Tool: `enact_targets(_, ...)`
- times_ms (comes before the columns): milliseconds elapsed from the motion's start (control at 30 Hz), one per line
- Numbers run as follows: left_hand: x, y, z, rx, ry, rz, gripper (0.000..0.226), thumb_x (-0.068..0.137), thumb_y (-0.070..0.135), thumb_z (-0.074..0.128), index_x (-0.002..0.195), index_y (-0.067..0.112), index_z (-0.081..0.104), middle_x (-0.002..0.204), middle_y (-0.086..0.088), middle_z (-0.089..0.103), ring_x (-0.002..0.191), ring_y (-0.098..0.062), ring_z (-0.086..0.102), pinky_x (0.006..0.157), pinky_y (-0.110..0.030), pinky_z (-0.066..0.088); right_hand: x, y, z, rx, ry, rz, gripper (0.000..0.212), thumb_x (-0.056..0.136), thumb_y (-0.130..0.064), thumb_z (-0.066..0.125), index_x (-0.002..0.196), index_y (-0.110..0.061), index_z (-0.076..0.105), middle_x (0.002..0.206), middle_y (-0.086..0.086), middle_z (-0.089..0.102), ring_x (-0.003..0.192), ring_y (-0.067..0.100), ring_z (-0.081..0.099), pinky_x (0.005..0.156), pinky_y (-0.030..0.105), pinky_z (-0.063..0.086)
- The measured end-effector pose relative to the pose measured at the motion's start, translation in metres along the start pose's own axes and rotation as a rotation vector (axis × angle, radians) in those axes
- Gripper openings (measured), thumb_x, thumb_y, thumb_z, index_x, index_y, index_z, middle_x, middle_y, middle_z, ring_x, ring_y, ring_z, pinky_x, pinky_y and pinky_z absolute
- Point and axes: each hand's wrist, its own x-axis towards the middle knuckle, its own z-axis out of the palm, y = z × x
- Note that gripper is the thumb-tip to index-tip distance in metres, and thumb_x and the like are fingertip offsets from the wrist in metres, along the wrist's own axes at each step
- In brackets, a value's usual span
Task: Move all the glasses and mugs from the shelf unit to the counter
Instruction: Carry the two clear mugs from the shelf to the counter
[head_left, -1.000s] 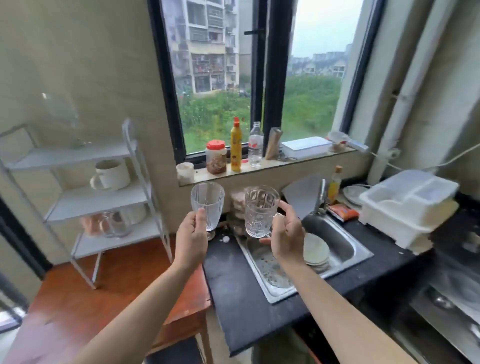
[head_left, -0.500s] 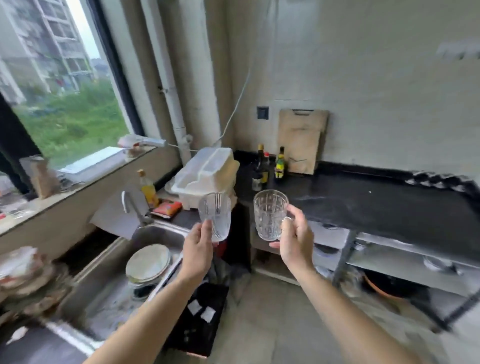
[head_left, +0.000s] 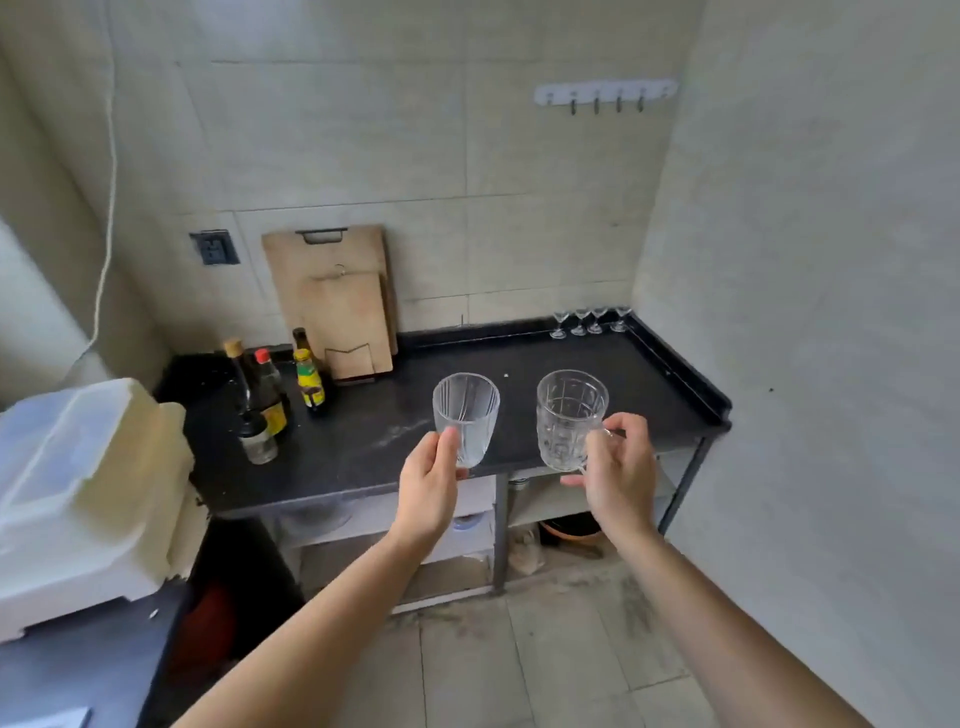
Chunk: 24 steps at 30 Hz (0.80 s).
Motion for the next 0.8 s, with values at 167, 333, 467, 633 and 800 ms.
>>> enact_targets(167, 0.062, -0.008, 0.089, -0.019, -0.156, -0.015, 0.041, 0.104, 0.034, 0.044, 0.068, 0.014, 0.043, 0.055, 0.019, 0.043, 0.057, 0.000, 0.044, 0.068, -0.020, 0.056, 0.073, 0.031, -0.044, -0.048, 0.170, 0.058, 0.014, 0.087, -0.030, 0.056, 0.088, -0.016, 0.054, 0.065, -0.004, 0.054, 0.043, 0.006, 0.060, 0.053, 0.054, 0.062)
enact_targets(333, 0.125, -0.025, 0.173, -0.016, -0.235, -0.046, 0.041, 0.104, 0.034, 0.045, 0.067, 0.016, 0.044, 0.058, 0.018, 0.042, 0.061, -0.001, 0.045, 0.073, -0.022, 0.056, 0.167, 0.075, -0.062, 0.017, 0.255, 0.154, 0.024, 0.087, -0.034, 0.055, 0.090, -0.011, 0.059, 0.075, -0.003, 0.057, 0.052, 0.008, 0.062, 0.051, 0.043, 0.061)
enact_targets(467, 0.184, -0.026, 0.234, 0.031, -0.232, -0.075, 0.041, 0.103, 0.036, 0.045, 0.068, 0.016, 0.047, 0.057, 0.019, 0.047, 0.059, 0.001, 0.047, 0.080, -0.033, 0.056, 0.254, 0.094, -0.070, 0.028, 0.232, 0.180, 0.014, 0.095, -0.023, 0.056, 0.088, -0.011, 0.058, 0.082, 0.004, 0.057, 0.054, 0.006, 0.068, 0.046, 0.040, 0.061)
enact_targets(633, 0.255, -0.022, 0.294, 0.087, -0.182, -0.079, 0.042, 0.103, 0.039, 0.043, 0.068, 0.016, 0.047, 0.054, 0.016, 0.048, 0.062, -0.005, 0.047, 0.074, -0.035, 0.050, 0.359, 0.102, -0.077, 0.019, 0.200, 0.194, 0.015, 0.093, -0.026, 0.057, 0.085, -0.014, 0.056, 0.083, 0.005, 0.057, 0.068, 0.027, 0.070, 0.042, 0.026, 0.055)
enact_targets(800, 0.313, -0.035, 0.333, 0.112, -0.167, -0.115, 0.041, 0.104, 0.039, 0.042, 0.071, 0.014, 0.047, 0.065, 0.005, 0.047, 0.062, -0.008, 0.042, 0.067, -0.031, 0.040, 0.440, 0.124, -0.064, 0.048, 0.189, 0.242, 0.016, 0.090, -0.025, 0.057, 0.085, -0.010, 0.058, 0.089, 0.008, 0.057, 0.077, 0.024, 0.065, 0.043, 0.031, 0.058)
